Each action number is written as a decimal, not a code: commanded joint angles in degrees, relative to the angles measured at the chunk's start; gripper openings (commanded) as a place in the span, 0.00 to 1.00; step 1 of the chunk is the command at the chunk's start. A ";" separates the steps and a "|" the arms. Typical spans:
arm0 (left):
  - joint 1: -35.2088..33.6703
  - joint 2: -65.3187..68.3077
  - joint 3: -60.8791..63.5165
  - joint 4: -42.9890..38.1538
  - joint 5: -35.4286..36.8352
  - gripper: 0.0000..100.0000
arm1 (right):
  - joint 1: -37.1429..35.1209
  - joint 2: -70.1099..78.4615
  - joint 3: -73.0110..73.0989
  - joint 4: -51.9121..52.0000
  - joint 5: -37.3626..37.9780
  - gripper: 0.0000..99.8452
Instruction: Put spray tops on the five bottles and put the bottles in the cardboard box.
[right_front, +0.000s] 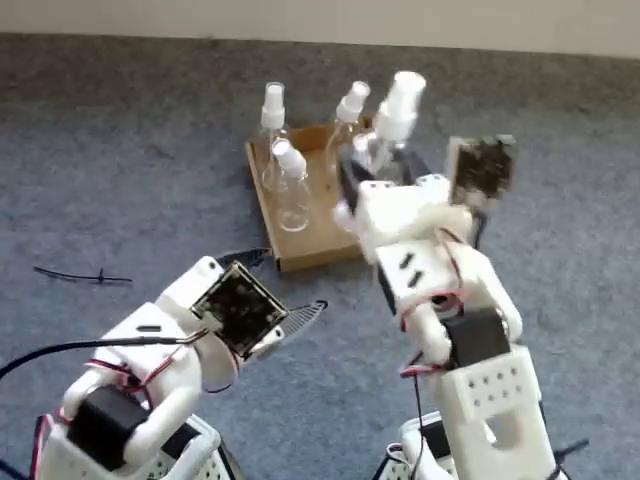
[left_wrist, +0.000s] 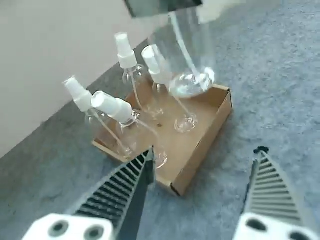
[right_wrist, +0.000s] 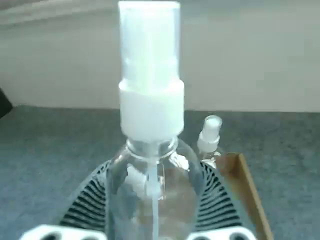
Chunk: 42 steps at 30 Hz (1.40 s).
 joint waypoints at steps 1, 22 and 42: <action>1.10 0.75 3.91 -9.05 -0.44 0.29 | -6.11 1.80 -9.45 6.81 -1.23 0.00; -4.44 10.59 4.70 -17.76 -0.44 0.29 | -0.66 -6.81 -8.66 24.04 5.54 0.00; -40.13 -8.31 23.78 -6.51 -0.62 0.22 | 1.71 6.73 21.85 -27.38 5.63 0.00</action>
